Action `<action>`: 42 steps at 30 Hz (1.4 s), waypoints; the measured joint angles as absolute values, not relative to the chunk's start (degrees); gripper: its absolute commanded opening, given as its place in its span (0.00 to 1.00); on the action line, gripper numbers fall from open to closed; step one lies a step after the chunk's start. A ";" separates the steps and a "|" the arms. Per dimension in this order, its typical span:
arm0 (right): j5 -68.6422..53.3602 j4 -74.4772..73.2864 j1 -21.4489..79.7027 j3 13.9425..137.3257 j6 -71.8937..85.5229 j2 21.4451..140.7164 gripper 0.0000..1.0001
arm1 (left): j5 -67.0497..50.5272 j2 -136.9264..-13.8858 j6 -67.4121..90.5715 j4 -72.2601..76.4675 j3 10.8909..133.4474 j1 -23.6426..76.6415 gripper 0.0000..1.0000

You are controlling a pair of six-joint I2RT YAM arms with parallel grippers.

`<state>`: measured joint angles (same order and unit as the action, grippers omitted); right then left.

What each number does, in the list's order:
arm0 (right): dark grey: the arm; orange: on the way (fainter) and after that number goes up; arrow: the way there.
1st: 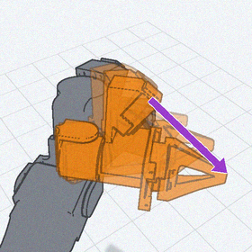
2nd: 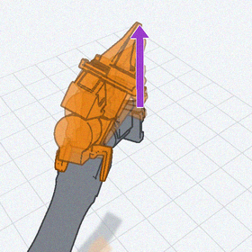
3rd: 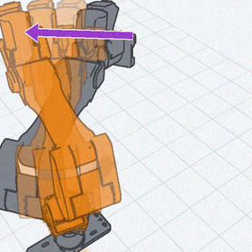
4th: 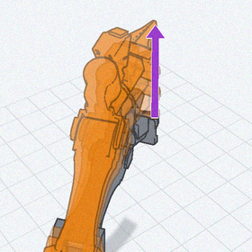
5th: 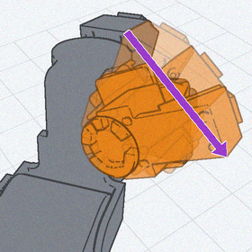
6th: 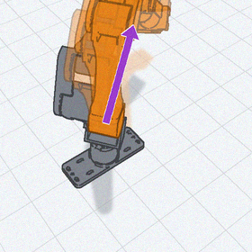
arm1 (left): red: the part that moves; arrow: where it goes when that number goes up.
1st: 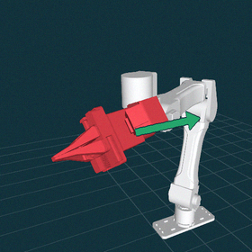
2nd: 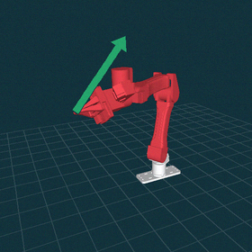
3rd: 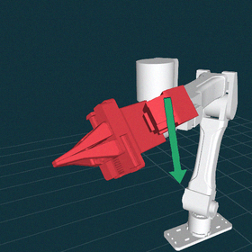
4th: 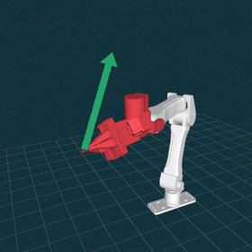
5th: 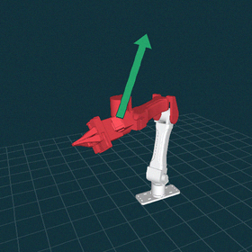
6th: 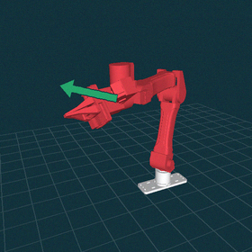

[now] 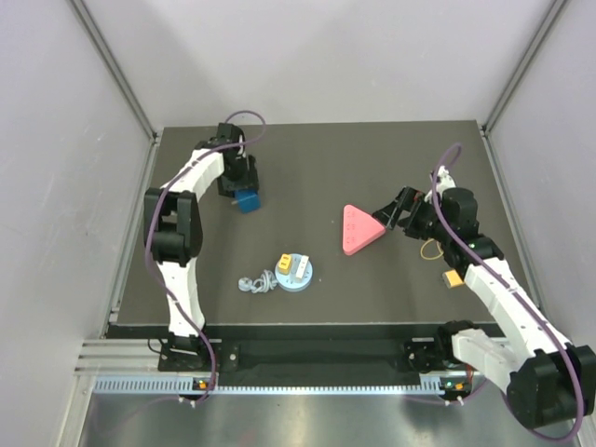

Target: Insert the plug

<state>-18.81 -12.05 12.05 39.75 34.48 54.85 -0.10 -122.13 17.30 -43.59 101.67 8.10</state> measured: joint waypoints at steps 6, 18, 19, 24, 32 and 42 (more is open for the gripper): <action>-19.75 -14.98 11.99 41.43 32.16 57.10 1.00 | -12.05 -111.83 16.71 -41.50 92.23 10.66 0.00; -37.41 27.03 12.01 33.23 30.65 56.66 1.00 | -47.86 -85.14 44.56 -10.20 72.03 12.25 0.00; -37.91 31.22 12.05 33.08 30.55 56.99 1.00 | -49.01 -84.44 47.27 -7.07 70.50 12.97 0.00; -41.39 53.65 12.71 33.08 30.59 60.20 1.00 | -53.01 -82.85 60.90 4.91 66.87 19.92 0.00; -46.26 69.84 18.87 33.12 24.73 63.51 1.00 | -53.95 -78.63 77.43 22.31 65.01 24.69 0.00; -46.65 59.27 29.91 39.27 6.00 62.70 1.00 | -54.11 -76.27 82.24 27.09 64.03 25.28 0.00</action>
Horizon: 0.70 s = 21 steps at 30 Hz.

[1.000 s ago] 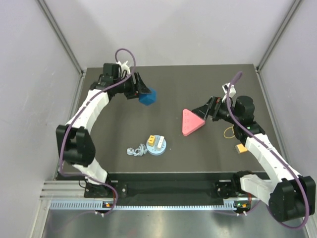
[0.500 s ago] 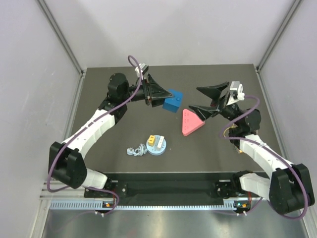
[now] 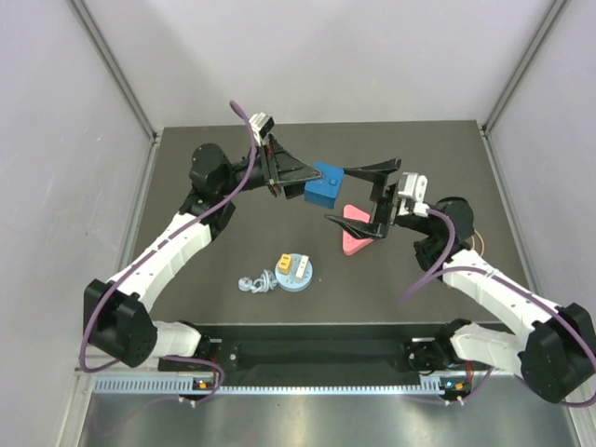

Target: Insert the plug

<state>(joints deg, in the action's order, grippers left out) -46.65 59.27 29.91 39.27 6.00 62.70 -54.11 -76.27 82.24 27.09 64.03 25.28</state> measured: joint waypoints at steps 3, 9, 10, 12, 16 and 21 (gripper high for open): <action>-45.08 56.40 30.92 40.97 2.70 63.05 1.00 | -54.37 -76.27 84.33 30.00 62.28 25.43 0.00; -44.38 55.11 31.64 43.46 0.78 66.04 0.87 | -54.33 -76.40 85.60 30.85 61.06 25.65 0.00; -44.86 55.00 31.75 43.79 0.78 66.57 0.82 | -54.08 -76.40 85.60 30.89 61.06 25.65 0.00; -46.41 54.85 31.90 44.40 0.99 67.48 0.51 | -53.28 -76.47 85.54 31.03 61.06 25.71 0.00; -46.39 55.48 32.08 44.71 2.20 68.18 0.01 | -52.49 -76.73 85.38 31.68 61.06 25.65 0.52; -46.65 53.10 32.10 44.73 1.91 68.14 0.00 | -53.60 -76.77 76.16 21.82 65.12 26.06 0.98</action>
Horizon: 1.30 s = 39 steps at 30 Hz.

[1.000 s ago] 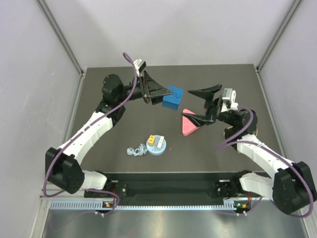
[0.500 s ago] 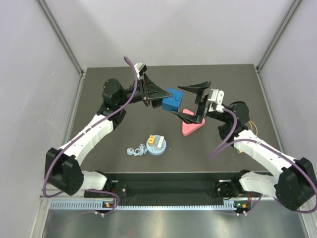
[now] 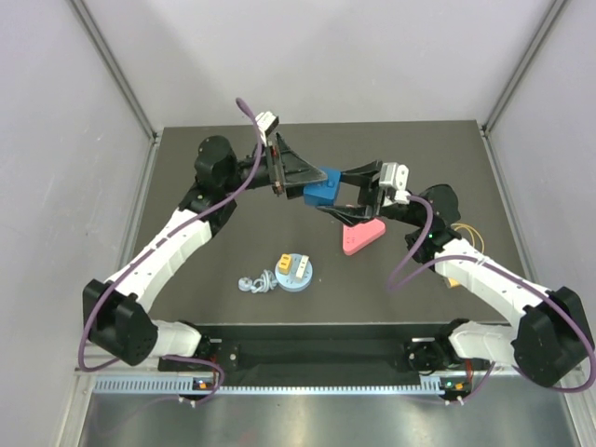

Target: Insert the plug

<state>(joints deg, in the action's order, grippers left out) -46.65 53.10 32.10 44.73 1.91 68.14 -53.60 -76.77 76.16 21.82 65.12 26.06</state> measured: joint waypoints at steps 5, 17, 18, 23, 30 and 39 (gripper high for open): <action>-46.89 47.81 31.70 44.80 1.52 66.94 0.00 | -52.88 -76.77 55.13 -1.45 74.76 27.05 0.98; -51.40 25.12 31.22 42.24 1.72 58.17 0.00 | -42.00 -80.62 12.88 -39.72 95.77 27.44 0.90; -51.75 23.88 31.18 42.24 1.76 57.93 0.00 | -42.04 -81.38 9.93 -42.02 97.10 27.46 0.88; -53.91 18.37 30.92 42.24 2.85 57.80 0.00 | -38.46 -83.07 -4.45 -51.86 99.07 30.41 0.88; -55.68 14.61 30.87 42.24 3.73 57.80 0.00 | -38.09 -84.29 -18.50 -60.73 103.00 38.24 0.89; -57.56 14.46 30.85 42.24 5.28 57.82 0.00 | -41.56 -87.83 -22.50 -63.68 107.68 38.50 0.85</action>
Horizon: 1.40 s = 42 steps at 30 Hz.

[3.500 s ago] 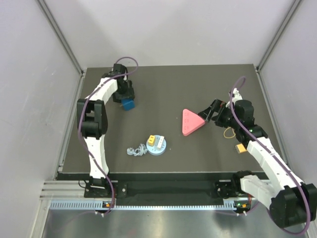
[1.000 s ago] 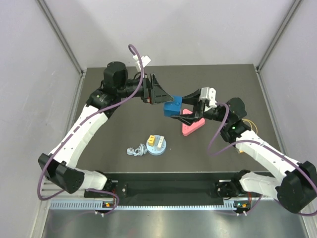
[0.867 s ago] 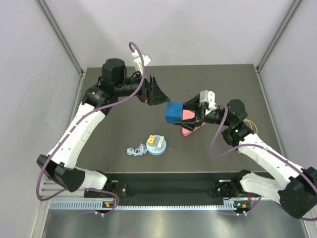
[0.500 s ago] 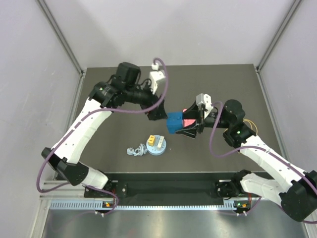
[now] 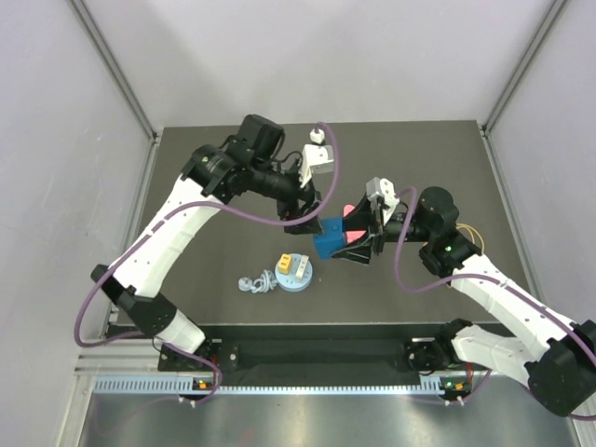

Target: Insert the plug

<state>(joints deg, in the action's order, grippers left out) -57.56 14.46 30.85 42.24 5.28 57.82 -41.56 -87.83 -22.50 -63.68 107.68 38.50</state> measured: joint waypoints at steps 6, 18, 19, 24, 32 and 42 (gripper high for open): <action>-58.87 12.19 30.83 41.98 6.02 58.85 0.00 | -41.63 -93.23 -22.09 -65.43 108.77 40.40 0.81; -59.68 10.98 30.85 41.98 6.26 59.37 0.00 | -41.06 -94.26 -21.50 -66.74 110.06 41.67 0.91; -59.66 10.96 30.85 41.98 6.26 59.37 0.00 | -41.04 -94.26 -21.30 -66.81 110.06 41.69 0.91; -59.42 10.44 30.85 42.00 6.17 59.42 0.00 | -40.80 -94.26 -20.91 -66.89 110.04 41.78 0.92; -57.80 8.93 30.85 42.57 5.56 59.77 0.00 | -39.79 -94.26 -20.36 -67.99 110.06 42.44 0.94; -57.36 9.69 30.83 44.05 5.82 59.66 0.00 | -39.86 -94.30 -19.11 -69.63 110.04 43.22 0.90</action>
<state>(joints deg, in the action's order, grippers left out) -57.36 9.69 30.83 44.05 5.82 59.66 -39.86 -94.30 -19.11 -69.63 110.04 43.22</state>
